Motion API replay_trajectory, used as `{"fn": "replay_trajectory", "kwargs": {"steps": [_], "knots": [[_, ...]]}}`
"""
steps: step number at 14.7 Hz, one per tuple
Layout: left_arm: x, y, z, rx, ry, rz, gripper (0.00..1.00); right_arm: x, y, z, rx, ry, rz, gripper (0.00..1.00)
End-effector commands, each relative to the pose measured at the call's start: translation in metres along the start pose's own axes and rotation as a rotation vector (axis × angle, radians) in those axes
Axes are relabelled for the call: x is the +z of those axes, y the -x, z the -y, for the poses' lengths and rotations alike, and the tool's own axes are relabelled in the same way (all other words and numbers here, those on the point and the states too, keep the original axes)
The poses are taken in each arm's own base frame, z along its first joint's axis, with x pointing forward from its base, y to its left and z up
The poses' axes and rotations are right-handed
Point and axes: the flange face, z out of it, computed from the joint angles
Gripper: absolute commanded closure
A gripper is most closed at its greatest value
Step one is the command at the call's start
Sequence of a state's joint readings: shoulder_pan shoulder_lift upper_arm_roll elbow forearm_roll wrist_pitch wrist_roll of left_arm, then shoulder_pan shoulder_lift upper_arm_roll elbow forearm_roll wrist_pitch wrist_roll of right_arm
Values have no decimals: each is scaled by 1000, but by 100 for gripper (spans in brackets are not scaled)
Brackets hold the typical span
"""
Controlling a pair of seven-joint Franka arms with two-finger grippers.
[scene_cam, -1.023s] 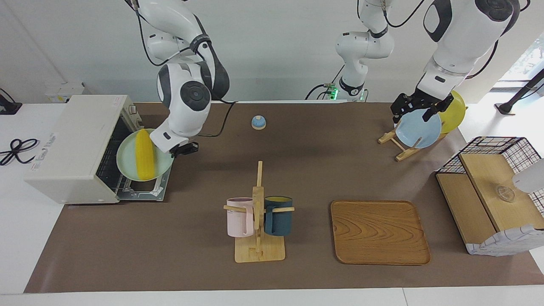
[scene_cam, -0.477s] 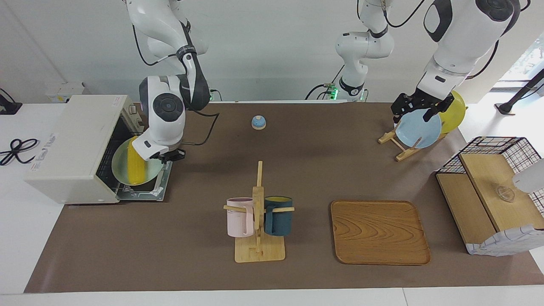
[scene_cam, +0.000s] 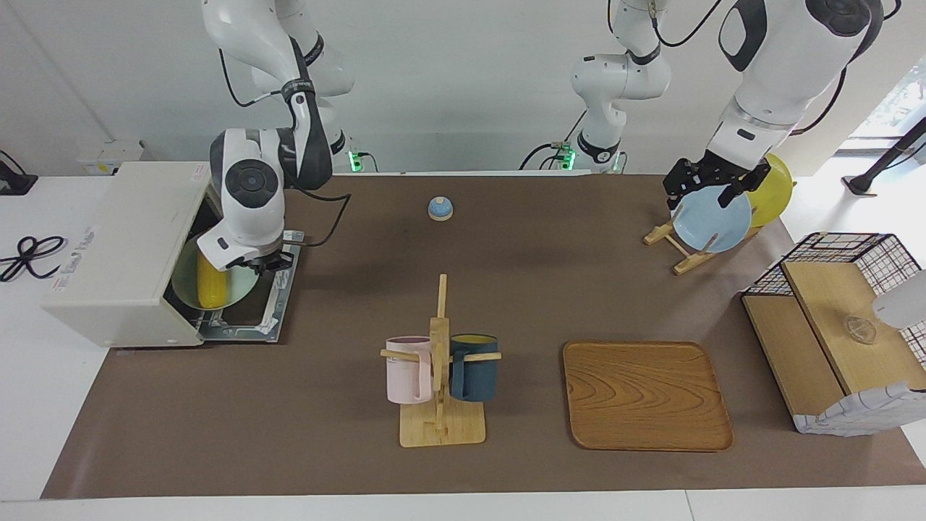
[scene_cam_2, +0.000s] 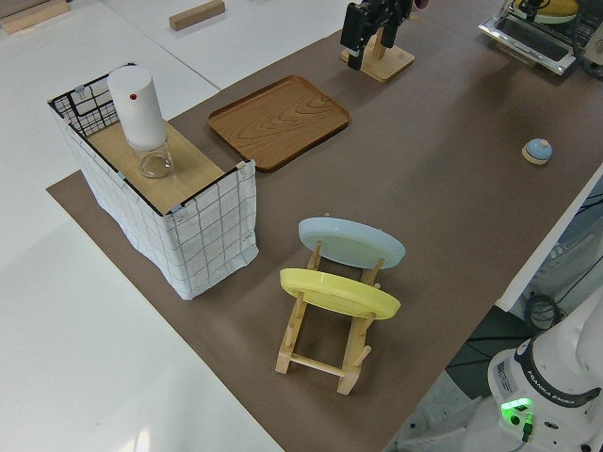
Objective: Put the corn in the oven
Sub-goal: 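Slide the plate into the oven and open the right gripper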
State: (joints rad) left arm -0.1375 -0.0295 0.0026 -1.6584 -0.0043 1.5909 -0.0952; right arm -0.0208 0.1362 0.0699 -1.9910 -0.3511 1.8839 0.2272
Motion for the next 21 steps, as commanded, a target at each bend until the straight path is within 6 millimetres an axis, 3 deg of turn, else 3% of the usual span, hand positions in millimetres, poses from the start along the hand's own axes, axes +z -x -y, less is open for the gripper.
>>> {"fn": "replay_trajectory", "kwargs": {"steps": [1, 2, 9, 13, 19, 21], "knots": [[2, 5, 8, -4, -22, 6, 0, 11, 10, -33, -27, -32, 17, 100], [3, 4, 9, -7, -21, 6, 0, 19, 13, -41, -22, -36, 25, 100], [2, 4, 9, -7, -21, 3, 0, 44, 28, -31, -16, -52, 2, 100], [2, 4, 9, -7, -21, 3, 0, 43, 28, -31, -18, -52, 1, 77], [2, 4, 9, -7, -21, 3, 0, 29, 24, -27, -32, -46, -11, 60], [2, 4, 9, -7, -21, 3, 0, 8, 21, -21, -42, -44, -2, 58]]}}
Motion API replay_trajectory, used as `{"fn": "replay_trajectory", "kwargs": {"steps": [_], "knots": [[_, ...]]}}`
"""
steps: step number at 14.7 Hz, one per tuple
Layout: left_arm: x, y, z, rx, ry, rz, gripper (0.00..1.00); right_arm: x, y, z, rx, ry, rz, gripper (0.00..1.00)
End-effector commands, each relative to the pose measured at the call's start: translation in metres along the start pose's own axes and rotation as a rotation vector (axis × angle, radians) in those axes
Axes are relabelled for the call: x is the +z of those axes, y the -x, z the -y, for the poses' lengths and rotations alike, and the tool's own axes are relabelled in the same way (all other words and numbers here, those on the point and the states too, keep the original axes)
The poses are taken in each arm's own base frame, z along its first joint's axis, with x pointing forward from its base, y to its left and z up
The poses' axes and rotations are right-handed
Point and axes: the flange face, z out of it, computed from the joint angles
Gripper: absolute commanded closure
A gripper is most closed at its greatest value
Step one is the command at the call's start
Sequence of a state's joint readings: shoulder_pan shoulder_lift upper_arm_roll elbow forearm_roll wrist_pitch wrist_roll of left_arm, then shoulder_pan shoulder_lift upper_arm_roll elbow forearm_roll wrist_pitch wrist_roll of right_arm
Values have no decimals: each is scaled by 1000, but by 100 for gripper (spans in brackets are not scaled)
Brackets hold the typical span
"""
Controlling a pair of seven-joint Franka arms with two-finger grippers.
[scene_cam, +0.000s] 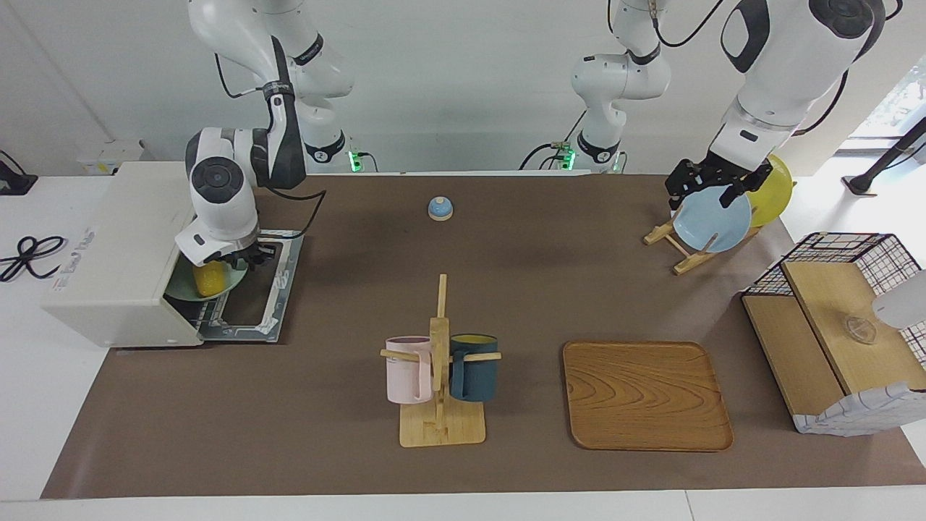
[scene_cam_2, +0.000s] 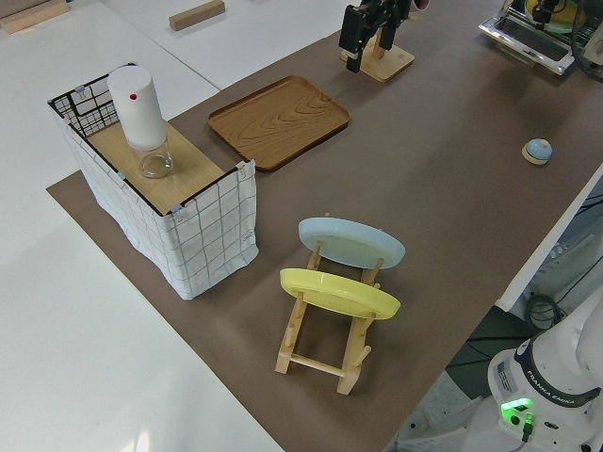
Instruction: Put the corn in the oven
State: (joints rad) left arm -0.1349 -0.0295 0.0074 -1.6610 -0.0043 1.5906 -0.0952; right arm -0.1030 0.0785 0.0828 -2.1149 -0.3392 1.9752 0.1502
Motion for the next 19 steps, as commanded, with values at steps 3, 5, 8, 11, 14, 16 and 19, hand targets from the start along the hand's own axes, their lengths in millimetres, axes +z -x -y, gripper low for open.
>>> {"fn": "replay_trajectory", "kwargs": {"steps": [3, 5, 8, 11, 14, 16, 19], "knots": [[1, 4, 5, 0, -21, 0, 0, -46, -2, 29, -3, -81, 9, 64], [1, 4, 5, 0, -21, -1, 0, -43, -2, 44, 33, -152, -3, 100], [1, 4, 5, 0, -21, -1, 0, -33, 3, 87, 42, -162, -65, 100], [1, 4, 5, 0, -21, -1, 0, -1, 1, 116, 57, -180, -100, 100], [1, 4, 5, 0, -21, 0, 0, 24, -5, 118, 60, -177, -72, 100], [1, 4, 5, 0, -21, 0, 0, 34, -8, 119, 67, -167, -67, 100], [1, 4, 5, 0, -21, -1, 0, 42, -10, 118, 60, -108, -75, 100]]}}
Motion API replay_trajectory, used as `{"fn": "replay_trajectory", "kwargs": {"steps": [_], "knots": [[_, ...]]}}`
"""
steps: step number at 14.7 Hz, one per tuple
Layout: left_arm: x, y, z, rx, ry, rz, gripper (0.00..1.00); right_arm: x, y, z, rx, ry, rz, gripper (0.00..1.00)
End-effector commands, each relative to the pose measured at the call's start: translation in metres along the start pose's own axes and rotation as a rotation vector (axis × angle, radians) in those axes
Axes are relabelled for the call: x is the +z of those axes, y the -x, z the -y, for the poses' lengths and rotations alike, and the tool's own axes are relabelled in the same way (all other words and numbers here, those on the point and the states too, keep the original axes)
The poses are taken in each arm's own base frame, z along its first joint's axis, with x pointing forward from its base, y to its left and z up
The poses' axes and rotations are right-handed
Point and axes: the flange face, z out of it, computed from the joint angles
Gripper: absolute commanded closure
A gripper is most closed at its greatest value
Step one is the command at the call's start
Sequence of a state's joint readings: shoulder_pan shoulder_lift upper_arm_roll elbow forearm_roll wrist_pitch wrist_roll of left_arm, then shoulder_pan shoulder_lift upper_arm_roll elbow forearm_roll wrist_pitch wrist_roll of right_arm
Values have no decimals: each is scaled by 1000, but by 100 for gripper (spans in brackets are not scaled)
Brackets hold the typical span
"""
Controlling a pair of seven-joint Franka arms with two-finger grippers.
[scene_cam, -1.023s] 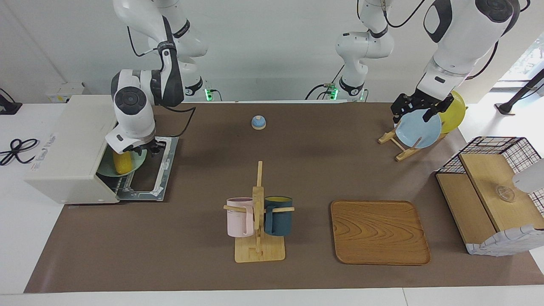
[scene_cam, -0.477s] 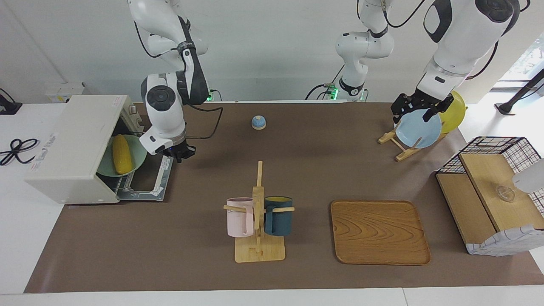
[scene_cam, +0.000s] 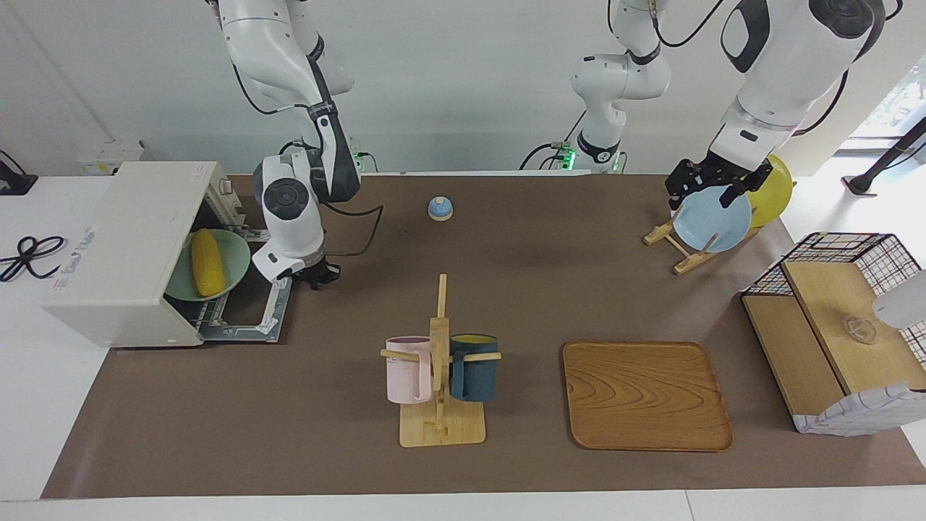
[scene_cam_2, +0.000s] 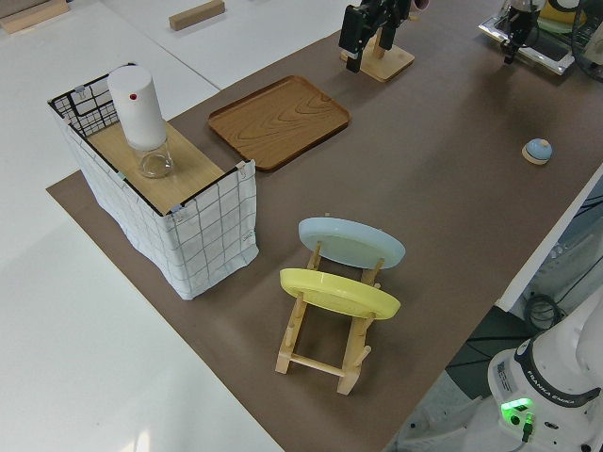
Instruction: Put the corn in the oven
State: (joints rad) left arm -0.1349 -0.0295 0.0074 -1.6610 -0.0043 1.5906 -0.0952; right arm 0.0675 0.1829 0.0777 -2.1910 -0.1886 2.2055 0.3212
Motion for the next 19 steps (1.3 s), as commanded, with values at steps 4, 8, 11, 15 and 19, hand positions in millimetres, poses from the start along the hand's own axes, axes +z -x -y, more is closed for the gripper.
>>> {"fn": "replay_trajectory", "kwargs": {"steps": [4, 8, 11, 15, 19], "knots": [[1, 4, 5, -1, -21, 0, 0, 10, -3, -19, -3, 108, -22, 100], [1, 4, 5, 0, -21, 0, 0, 6, -4, -23, -26, 161, -3, 100], [1, 4, 5, 0, -21, 0, 0, -14, -10, -33, -73, 237, 14, 100], [1, 4, 5, 0, -21, 0, 0, -38, -7, -66, -198, 243, 30, 100], [1, 4, 5, 0, -21, 0, 0, -77, -4, -107, -233, 253, 64, 100]]}}
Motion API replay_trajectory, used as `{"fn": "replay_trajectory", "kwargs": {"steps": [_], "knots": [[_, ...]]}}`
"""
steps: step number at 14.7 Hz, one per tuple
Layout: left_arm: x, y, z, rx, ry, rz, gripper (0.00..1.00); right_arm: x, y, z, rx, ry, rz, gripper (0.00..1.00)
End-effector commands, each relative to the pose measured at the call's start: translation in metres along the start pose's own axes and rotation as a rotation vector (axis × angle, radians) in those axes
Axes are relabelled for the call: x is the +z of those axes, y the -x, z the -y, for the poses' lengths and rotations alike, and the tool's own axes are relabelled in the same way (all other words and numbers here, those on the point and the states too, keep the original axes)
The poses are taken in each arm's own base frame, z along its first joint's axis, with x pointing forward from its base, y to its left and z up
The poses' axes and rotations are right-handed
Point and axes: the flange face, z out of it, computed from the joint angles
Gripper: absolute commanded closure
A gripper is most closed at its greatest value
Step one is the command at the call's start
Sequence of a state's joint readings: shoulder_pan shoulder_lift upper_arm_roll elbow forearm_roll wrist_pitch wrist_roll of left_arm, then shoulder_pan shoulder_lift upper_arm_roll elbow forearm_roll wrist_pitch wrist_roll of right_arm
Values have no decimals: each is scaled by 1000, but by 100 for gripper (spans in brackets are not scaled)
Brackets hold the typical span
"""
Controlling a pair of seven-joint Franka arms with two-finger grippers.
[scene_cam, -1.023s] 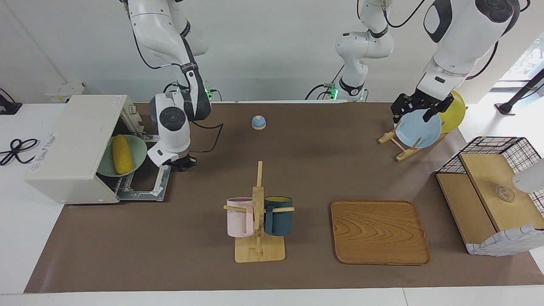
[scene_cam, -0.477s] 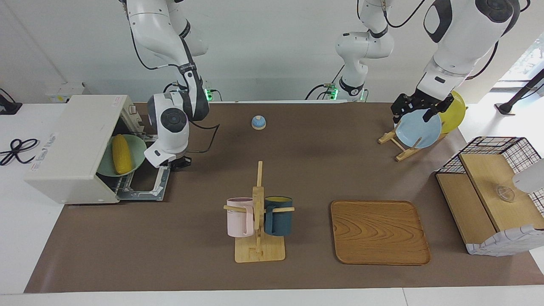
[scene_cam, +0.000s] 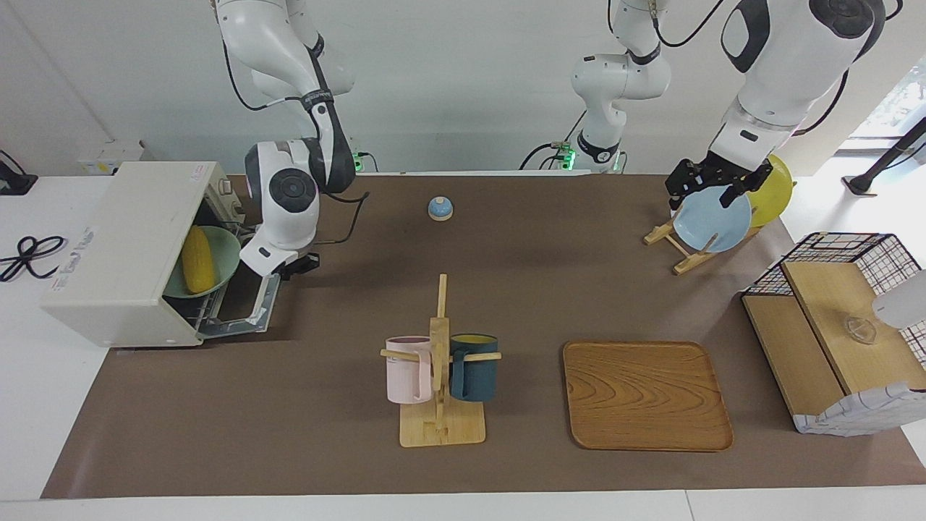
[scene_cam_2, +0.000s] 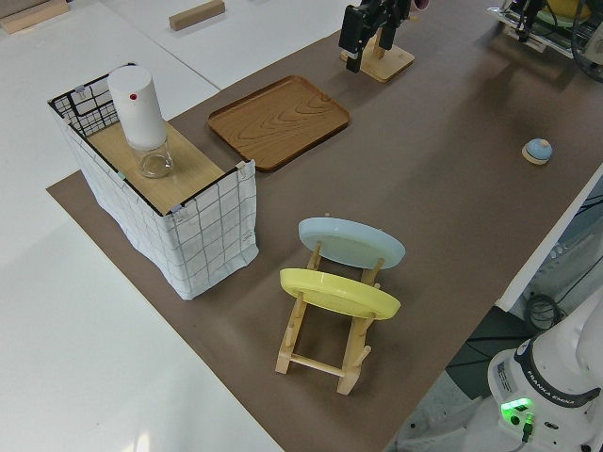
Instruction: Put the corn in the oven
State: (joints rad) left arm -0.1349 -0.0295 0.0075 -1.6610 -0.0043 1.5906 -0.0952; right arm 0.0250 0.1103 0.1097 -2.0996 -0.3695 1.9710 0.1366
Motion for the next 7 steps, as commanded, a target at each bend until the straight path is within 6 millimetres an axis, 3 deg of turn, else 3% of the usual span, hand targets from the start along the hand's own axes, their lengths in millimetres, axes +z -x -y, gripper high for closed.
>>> {"fn": "replay_trajectory", "kwargs": {"steps": [1, 3, 7], "knots": [[1, 4, 5, 0, -21, 0, 0, -14, 16, -83, -30, 57, 44, 100], [1, 4, 5, 0, -21, 0, 0, -26, 24, -99, -44, 52, 56, 100], [1, 4, 5, 0, -21, 0, 0, -31, 38, -130, -77, 43, 50, 100]]}}
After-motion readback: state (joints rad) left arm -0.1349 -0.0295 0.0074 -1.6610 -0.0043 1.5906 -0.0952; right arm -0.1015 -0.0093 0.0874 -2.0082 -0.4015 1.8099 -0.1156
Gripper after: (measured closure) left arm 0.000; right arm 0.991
